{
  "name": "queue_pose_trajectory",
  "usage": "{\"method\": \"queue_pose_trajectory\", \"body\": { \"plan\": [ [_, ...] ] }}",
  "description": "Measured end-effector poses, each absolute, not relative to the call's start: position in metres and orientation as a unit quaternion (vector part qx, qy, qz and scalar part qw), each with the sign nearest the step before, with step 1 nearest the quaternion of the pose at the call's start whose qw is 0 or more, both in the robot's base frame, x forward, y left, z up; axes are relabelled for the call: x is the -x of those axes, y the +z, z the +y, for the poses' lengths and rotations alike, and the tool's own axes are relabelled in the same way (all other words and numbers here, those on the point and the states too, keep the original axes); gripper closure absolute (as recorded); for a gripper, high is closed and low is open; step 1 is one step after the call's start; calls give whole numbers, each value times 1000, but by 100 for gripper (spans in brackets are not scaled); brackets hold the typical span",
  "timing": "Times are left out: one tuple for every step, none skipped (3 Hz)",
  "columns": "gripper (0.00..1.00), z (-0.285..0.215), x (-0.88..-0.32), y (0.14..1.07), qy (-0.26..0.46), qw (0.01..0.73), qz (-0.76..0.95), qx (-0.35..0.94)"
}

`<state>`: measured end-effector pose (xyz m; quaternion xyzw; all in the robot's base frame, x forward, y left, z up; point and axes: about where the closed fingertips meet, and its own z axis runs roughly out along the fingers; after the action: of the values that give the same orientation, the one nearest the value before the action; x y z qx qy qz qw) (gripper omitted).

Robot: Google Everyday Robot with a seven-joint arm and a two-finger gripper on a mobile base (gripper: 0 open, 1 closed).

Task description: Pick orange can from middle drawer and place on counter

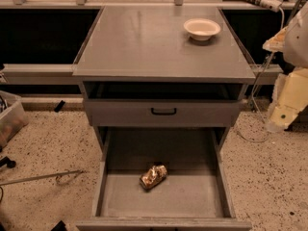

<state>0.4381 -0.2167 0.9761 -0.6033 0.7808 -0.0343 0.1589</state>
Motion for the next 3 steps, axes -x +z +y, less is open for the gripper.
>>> {"method": "queue_pose_trajectory", "body": {
  "plan": [
    [0, -217, -438, 976, -34, 159, 781, 603],
    [0, -212, -440, 966, -30, 167, 776, 607],
    [0, -196, -445, 922, 4, 188, 764, 618]
  ]
}}
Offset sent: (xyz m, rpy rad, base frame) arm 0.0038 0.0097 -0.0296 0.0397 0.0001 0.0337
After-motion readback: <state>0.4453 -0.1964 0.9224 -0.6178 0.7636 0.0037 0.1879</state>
